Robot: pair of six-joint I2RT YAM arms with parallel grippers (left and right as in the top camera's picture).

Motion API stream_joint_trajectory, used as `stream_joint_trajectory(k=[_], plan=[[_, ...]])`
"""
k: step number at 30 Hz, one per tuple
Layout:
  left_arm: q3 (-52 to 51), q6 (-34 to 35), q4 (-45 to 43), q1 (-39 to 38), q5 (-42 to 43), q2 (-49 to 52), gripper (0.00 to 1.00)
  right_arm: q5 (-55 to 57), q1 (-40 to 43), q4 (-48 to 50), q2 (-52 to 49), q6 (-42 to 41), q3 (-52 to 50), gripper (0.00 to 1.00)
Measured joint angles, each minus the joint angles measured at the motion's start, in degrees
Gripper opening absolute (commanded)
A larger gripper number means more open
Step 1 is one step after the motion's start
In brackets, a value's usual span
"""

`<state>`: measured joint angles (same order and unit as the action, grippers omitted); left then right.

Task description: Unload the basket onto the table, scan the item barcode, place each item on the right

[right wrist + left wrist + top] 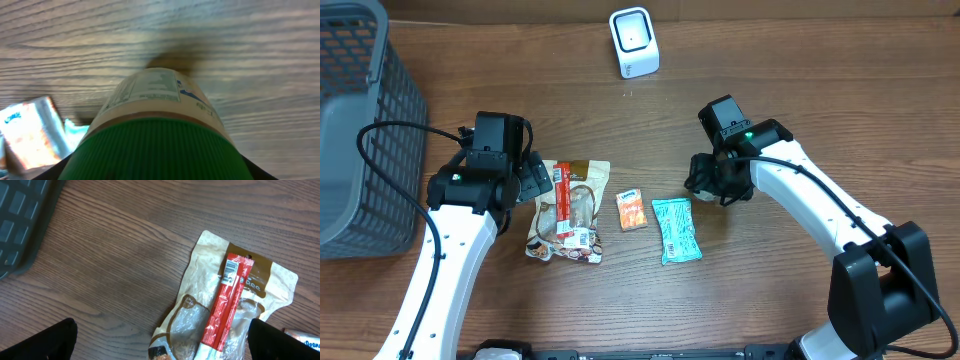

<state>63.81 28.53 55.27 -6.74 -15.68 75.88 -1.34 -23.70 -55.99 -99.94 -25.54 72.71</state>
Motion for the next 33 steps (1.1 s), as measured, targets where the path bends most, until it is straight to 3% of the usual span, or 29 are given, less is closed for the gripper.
stream_joint_trajectory(k=[10, 29, 33], plan=[[0.00, 0.00, 0.00, 0.00, -0.02, 0.00, 1.00, 6.78, 0.00, 1.20, 0.00, 2.47, 0.00, 0.04], [0.00, 0.00, 0.00, 0.00, 0.00, 0.00, 1.00, 7.76, 0.00, 7.21, -2.91, 3.08, -5.66, 0.04], [0.00, 0.00, 0.00, 0.00, -0.02, 0.00, 1.00, 7.78, 0.00, 7.52, -2.91, 3.08, -5.66, 0.12]])
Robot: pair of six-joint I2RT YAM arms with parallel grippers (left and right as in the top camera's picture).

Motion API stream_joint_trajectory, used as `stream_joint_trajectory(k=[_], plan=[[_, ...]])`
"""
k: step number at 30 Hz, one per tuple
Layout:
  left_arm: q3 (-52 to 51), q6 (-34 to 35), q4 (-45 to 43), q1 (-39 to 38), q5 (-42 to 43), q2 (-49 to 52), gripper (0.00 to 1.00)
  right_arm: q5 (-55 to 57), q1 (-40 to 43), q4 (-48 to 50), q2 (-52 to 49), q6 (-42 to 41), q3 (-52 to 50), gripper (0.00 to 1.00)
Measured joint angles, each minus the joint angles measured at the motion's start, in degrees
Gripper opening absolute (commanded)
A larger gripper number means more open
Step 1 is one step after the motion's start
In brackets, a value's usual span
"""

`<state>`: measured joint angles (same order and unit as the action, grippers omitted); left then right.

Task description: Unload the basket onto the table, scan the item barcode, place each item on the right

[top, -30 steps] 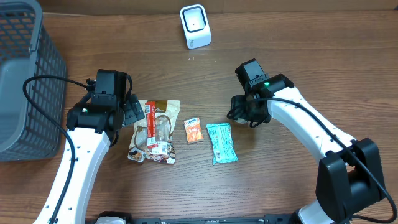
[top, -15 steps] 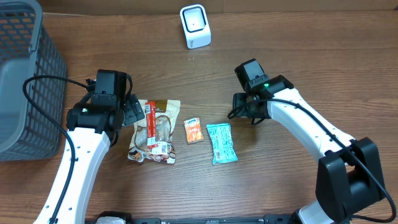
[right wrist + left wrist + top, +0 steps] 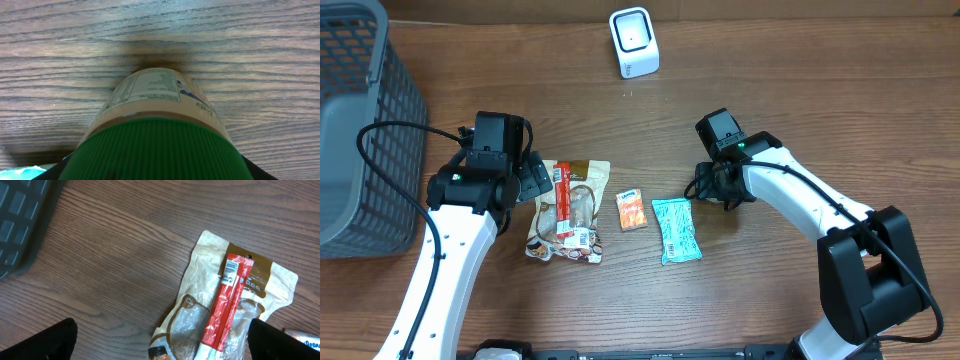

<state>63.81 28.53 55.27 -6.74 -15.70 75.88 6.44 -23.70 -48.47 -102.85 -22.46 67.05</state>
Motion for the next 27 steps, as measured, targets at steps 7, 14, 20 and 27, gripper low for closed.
stream_joint_trajectory(k=[7, 14, 20, 27], plan=[[0.00, 0.00, 0.00, 0.00, 0.02, 0.00, 1.00, -0.02, 0.00, 0.02, 0.02, 0.00, 0.00, 0.23], [0.00, 0.00, 0.00, 0.00, 0.02, 0.00, 1.00, 0.00, 0.00, -0.13, 0.02, 0.02, 0.00, 0.33], [0.00, 0.00, 0.00, 0.00, 0.02, 0.00, 0.99, 0.00, 0.00, -0.13, 0.02, 0.00, 0.00, 0.45], [0.00, 0.00, 0.00, 0.00, 0.00, 0.00, 1.00, -0.02, 0.00, -0.24, 0.02, 0.00, 0.00, 0.62]])
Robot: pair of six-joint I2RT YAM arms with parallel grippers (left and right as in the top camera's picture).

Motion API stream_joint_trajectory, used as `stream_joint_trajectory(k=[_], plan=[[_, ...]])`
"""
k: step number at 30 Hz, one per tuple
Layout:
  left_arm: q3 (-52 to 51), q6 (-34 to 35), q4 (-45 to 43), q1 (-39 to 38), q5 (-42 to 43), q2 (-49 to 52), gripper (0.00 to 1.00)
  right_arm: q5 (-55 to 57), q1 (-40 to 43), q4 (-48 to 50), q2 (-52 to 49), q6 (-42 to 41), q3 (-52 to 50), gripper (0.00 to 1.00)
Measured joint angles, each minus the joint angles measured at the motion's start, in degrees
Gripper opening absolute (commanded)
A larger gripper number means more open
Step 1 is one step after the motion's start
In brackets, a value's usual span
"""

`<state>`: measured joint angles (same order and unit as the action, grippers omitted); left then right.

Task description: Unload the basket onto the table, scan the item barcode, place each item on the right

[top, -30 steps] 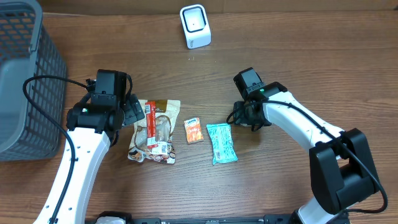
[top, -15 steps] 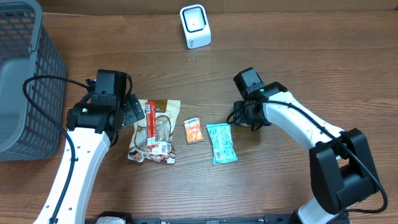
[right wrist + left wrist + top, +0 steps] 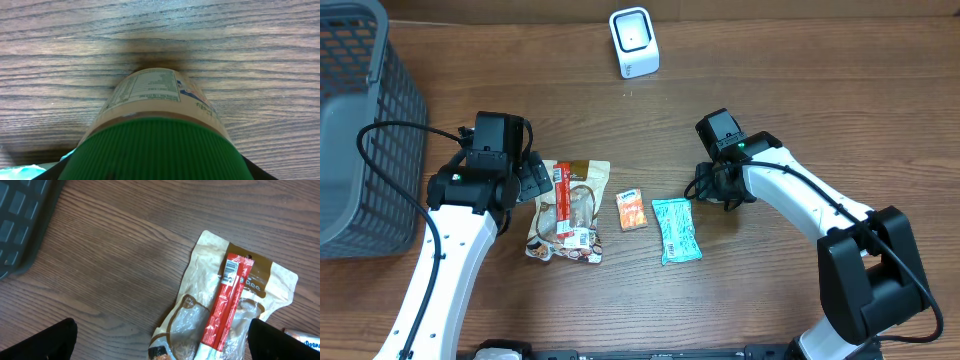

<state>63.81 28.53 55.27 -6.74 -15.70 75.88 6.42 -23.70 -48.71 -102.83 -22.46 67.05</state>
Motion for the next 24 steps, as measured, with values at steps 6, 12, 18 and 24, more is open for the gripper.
stream_joint_trajectory(k=[6, 12, 18, 24], plan=[[0.00, 0.00, 0.00, 0.00, 0.00, 0.00, 1.00, 0.02, 0.00, -1.05, -0.02, 0.13, 0.00, 0.97], [0.00, 0.00, 0.00, 0.00, 0.00, 0.00, 1.00, 0.22, 0.00, -2.27, 0.00, 0.11, 0.00, 1.00], [0.00, 0.00, 0.00, 0.00, 0.00, 0.00, 0.99, 0.48, 0.00, -0.66, 0.00, 0.17, 0.00, 1.00], [0.00, 0.00, 0.00, 0.00, 0.00, 0.00, 0.99, 0.59, 0.00, 2.71, 0.00, 0.22, 0.00, 0.98]])
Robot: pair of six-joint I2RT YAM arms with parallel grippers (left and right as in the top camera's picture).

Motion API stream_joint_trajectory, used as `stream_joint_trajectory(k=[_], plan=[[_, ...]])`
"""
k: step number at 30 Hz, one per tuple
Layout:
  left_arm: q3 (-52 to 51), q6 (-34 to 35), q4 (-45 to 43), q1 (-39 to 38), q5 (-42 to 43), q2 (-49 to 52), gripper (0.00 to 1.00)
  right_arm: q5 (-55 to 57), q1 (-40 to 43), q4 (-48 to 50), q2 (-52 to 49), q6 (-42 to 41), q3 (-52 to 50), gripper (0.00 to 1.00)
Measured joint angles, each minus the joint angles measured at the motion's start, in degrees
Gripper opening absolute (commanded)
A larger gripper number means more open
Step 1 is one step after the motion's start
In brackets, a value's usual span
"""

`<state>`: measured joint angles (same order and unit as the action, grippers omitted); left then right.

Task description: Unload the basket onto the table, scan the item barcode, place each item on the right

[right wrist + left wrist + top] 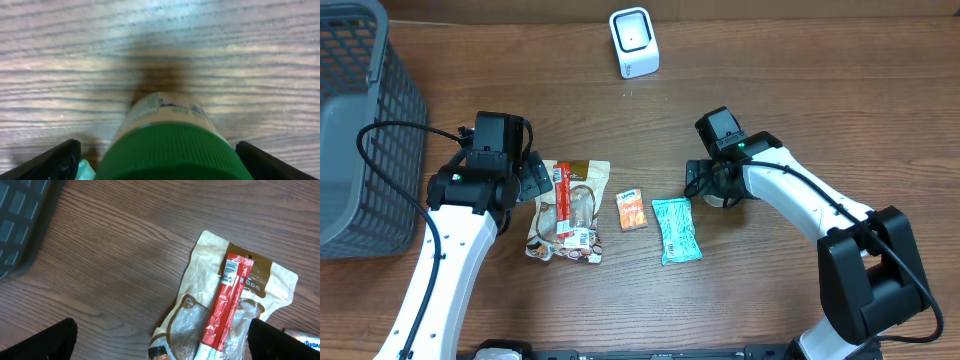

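Observation:
A bottle with a green ribbed cap (170,150) and a pale label stands on the wooden table, filling the right wrist view. My right gripper (157,157) is open around the cap, a black fingertip showing on each side of it with a gap. In the overhead view the right gripper (712,186) sits just right of the teal packet (676,230). The white scanner (634,42) stands at the far edge. My left gripper (160,345) hangs open above a brown pouch (200,315) with a red stick pack (225,305) lying on it.
A grey mesh basket (360,120) fills the far left. A small orange packet (631,210) lies between the brown pouch (570,215) and the teal packet. The left arm's cable loops beside the basket.
My right gripper's fingers, pressed against the bottle's green cap before, now stand apart from it. The bottle rests on the table. The left arm has not moved.
My right gripper held the green-capped bottle a little right of the teal packet. Then it was closer to that packet, still shut on the bottle, and stayed so. Now its fingers are open around the cap. The left gripper hung open over the pouch throughout.

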<state>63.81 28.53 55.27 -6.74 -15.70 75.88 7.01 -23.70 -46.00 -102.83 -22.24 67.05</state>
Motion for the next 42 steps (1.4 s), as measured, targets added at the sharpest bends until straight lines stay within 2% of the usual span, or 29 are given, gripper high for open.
stream_joint_trajectory(k=[8, 10, 11, 15, 16, 21, 23, 26, 34, 38, 42], plan=[[0.00, 0.00, 0.00, 0.00, 0.02, 0.00, 1.00, 0.09, 0.00, 0.31, 0.00, 0.00, 0.00, 0.88], [0.00, 0.00, 0.00, 0.00, 0.00, 0.00, 1.00, 0.24, 0.00, 0.26, 0.00, 0.04, 0.00, 0.83], [0.00, 0.00, 0.00, 0.00, 0.00, 0.00, 0.99, 0.33, 0.00, 0.24, 0.00, 0.09, 0.00, 0.76], [0.00, 0.00, 0.02, 0.00, 0.02, 0.00, 1.00, 0.55, 0.04, 0.15, 0.00, -0.15, 0.00, 0.63], [0.00, 0.00, 0.00, 0.00, 0.02, 0.00, 1.00, 0.50, 0.04, 0.13, 0.00, -0.26, 0.00, 0.62], [0.00, 0.00, 0.00, 0.00, 0.02, 0.00, 1.00, 0.55, 0.04, -0.48, 0.00, -2.89, 0.02, 0.63], [0.00, 0.00, 0.00, 0.00, 0.00, 0.00, 1.00, 0.59, 0.04, -0.70, 0.02, -4.59, 0.02, 0.71], [0.00, 0.00, 0.00, 0.00, 0.00, 0.00, 0.99, 0.66, 0.04, -0.81, 0.02, -6.03, 0.02, 0.75], [0.00, 0.00, 0.00, 0.00, 0.02, 0.00, 1.00, -1.01, 0.04, -1.55, 0.02, -9.31, 0.02, 0.75], [0.00, 0.00, 0.00, 0.00, 0.00, 0.00, 1.00, -1.25, 0.04, -1.44, 0.02, -11.56, 0.02, 0.81], [0.00, 0.00, 0.00, 0.00, 0.00, 0.00, 1.00, -1.25, 0.04, 0.17, 0.02, -10.60, 0.02, 0.81]])
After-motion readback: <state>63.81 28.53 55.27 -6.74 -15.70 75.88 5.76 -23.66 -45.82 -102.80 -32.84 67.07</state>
